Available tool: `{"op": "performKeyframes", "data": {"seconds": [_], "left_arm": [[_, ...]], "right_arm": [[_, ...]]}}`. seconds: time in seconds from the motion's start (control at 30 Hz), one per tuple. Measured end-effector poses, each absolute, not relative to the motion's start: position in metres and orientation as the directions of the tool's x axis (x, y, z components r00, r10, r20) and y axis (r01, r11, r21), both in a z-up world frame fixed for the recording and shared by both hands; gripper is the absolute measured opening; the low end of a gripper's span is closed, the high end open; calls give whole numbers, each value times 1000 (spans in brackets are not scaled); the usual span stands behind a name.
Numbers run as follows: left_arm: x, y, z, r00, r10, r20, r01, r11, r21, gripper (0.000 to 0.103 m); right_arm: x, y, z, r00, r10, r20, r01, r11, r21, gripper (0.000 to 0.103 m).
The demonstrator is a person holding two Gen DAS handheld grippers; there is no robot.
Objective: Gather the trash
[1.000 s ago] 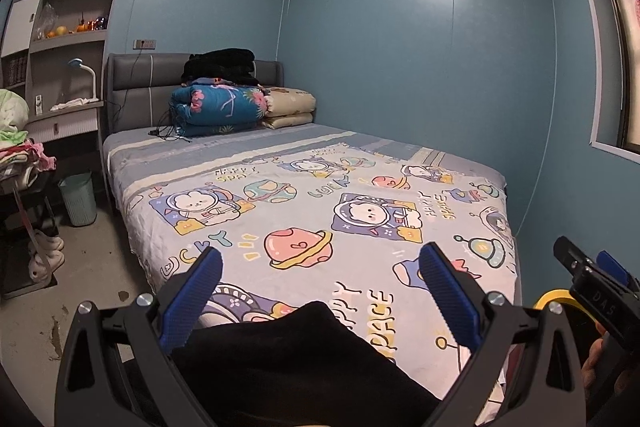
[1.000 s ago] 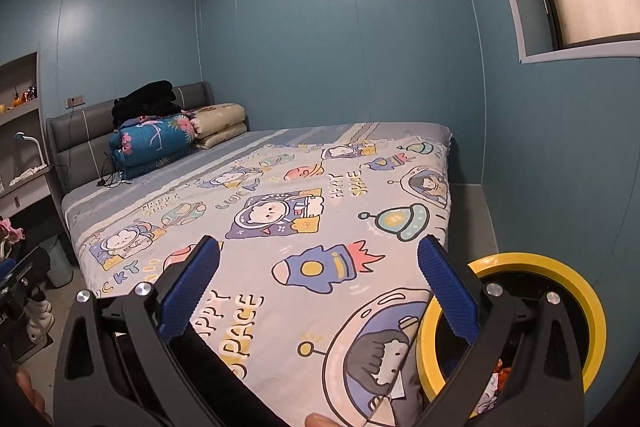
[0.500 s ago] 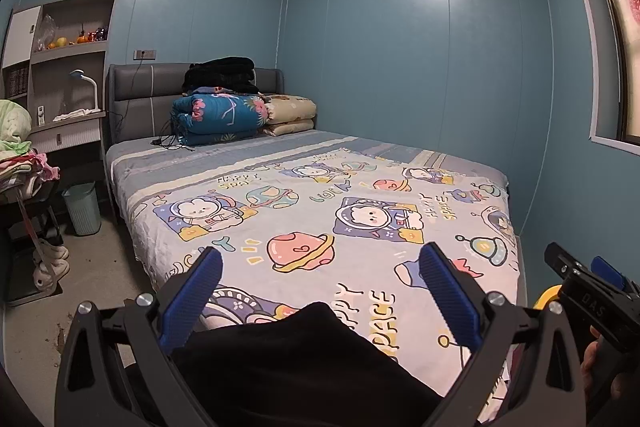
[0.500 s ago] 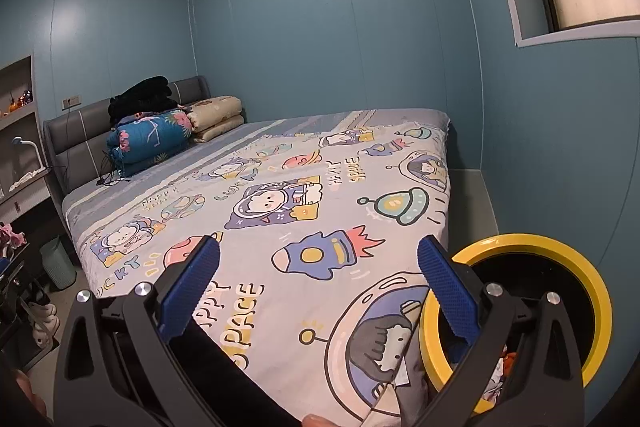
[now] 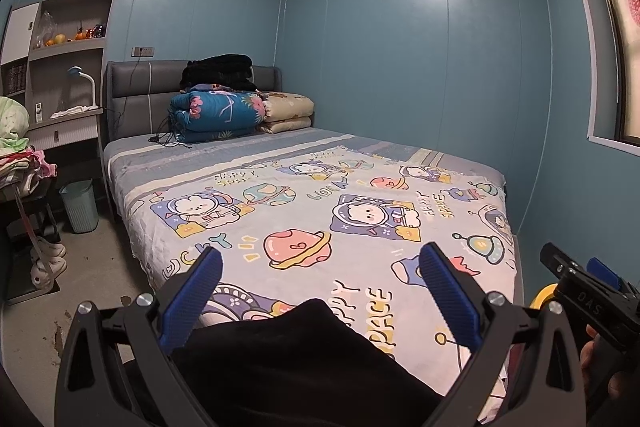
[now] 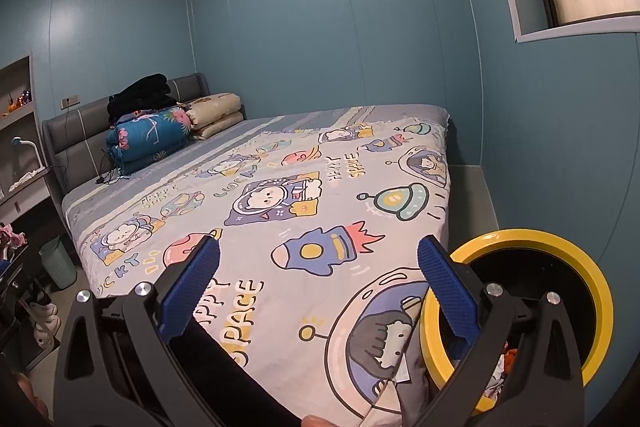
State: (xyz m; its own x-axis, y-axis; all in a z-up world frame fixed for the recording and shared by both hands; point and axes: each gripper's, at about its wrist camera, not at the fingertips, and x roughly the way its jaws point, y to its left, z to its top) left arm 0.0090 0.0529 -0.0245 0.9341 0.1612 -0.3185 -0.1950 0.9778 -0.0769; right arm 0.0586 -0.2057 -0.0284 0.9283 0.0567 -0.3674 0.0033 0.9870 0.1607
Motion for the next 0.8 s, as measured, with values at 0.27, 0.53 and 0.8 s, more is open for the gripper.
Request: {"op": "performKeyframes", "data": {"seconds": [0.27, 0.53, 0.8], "left_arm": [[8, 53, -24, 935, 158, -319, -192, 978, -77, 95], [7, 51, -24, 935, 155, -320, -189, 979, -78, 95], [7, 50, -23, 936, 146, -321, -181, 980, -79, 95]], "right_arm": [[60, -206, -29, 926, 59, -372, 2, 987, 162, 95], [61, -205, -30, 921, 58, -384, 4, 987, 160, 95], [62, -206, -31, 918, 53, -393, 11, 987, 160, 95]]}}
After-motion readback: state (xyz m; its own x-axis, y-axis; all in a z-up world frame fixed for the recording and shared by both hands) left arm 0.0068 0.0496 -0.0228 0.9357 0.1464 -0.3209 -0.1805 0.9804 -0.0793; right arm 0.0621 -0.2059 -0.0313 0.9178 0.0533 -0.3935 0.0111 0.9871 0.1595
